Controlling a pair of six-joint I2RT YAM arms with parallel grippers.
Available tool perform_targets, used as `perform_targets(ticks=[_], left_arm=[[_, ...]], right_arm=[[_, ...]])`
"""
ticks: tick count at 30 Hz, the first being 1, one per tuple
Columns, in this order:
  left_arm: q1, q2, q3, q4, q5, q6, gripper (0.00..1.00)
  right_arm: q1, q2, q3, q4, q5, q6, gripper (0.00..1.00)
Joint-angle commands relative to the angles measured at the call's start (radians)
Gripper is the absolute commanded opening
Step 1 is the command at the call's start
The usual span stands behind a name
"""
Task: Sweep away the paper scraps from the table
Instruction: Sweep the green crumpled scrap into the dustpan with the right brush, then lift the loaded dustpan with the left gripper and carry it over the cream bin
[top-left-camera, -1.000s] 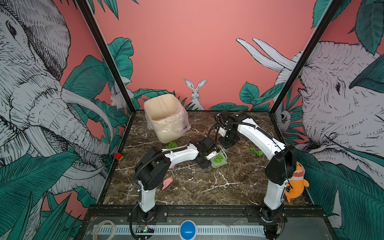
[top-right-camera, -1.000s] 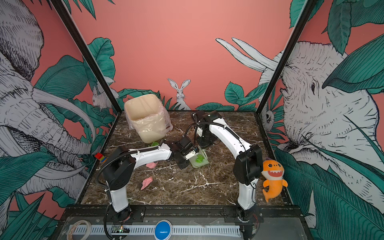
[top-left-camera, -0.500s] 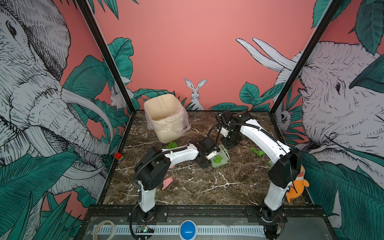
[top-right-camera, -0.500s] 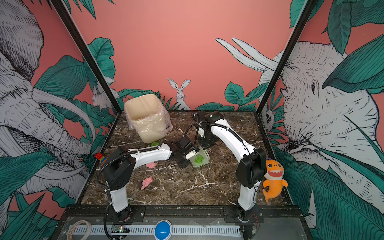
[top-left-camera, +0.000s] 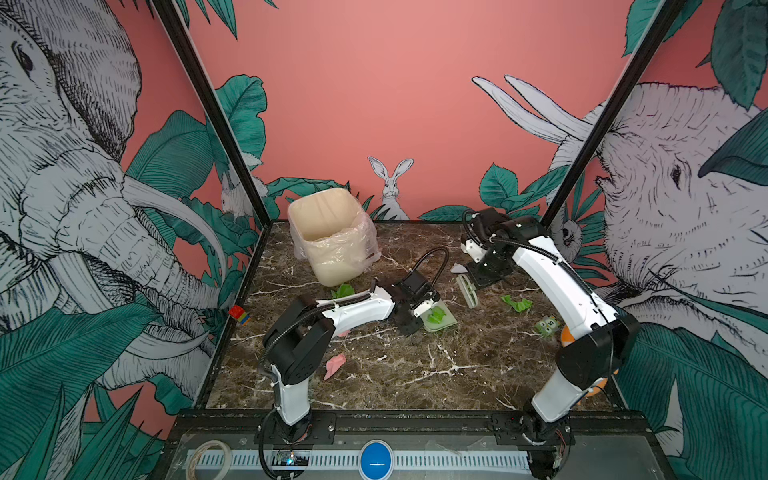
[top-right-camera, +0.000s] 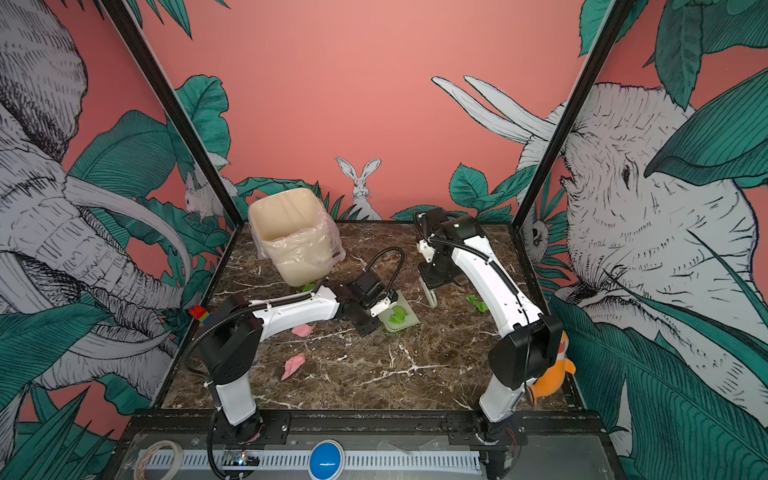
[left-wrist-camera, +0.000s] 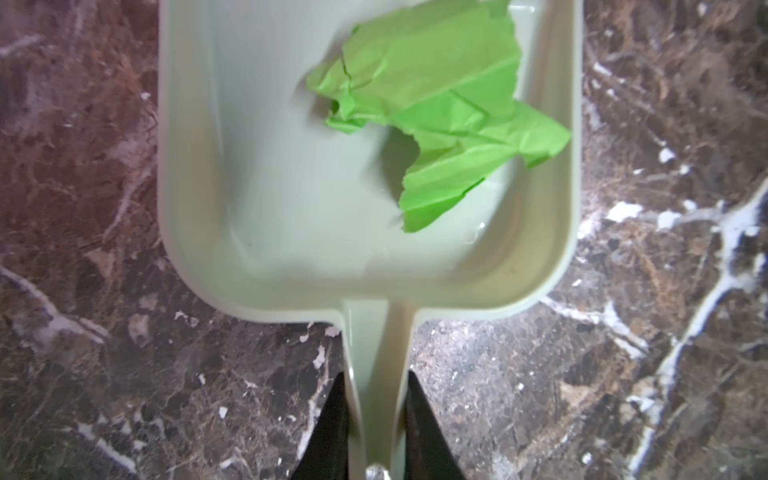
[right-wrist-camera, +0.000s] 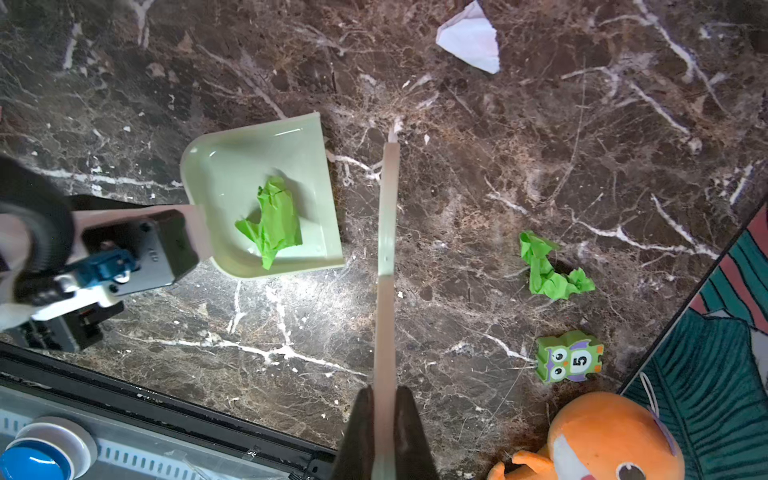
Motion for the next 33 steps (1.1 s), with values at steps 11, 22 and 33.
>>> perform_targets(ticks=[11,22,33], left_arm=[[0.054,-0.232,0.042,-0.139,0.013,-0.064,0.15],[0.181,-0.349,0.219,-0.371,-0.017,-0.055,0.15],[0.354,-0.355,0.46,-0.567,0.026,-0.076,0.16]], right_arm=[[-0.024,-0.064,-0.127,0.03,-0.055,0.012,0.0],[-0.03,-0.11,-0.168,0.055,-0.079,0.018,0.0],[-0.033,-0.108,-0.162,0.057,-0.09,0.01,0.0]])
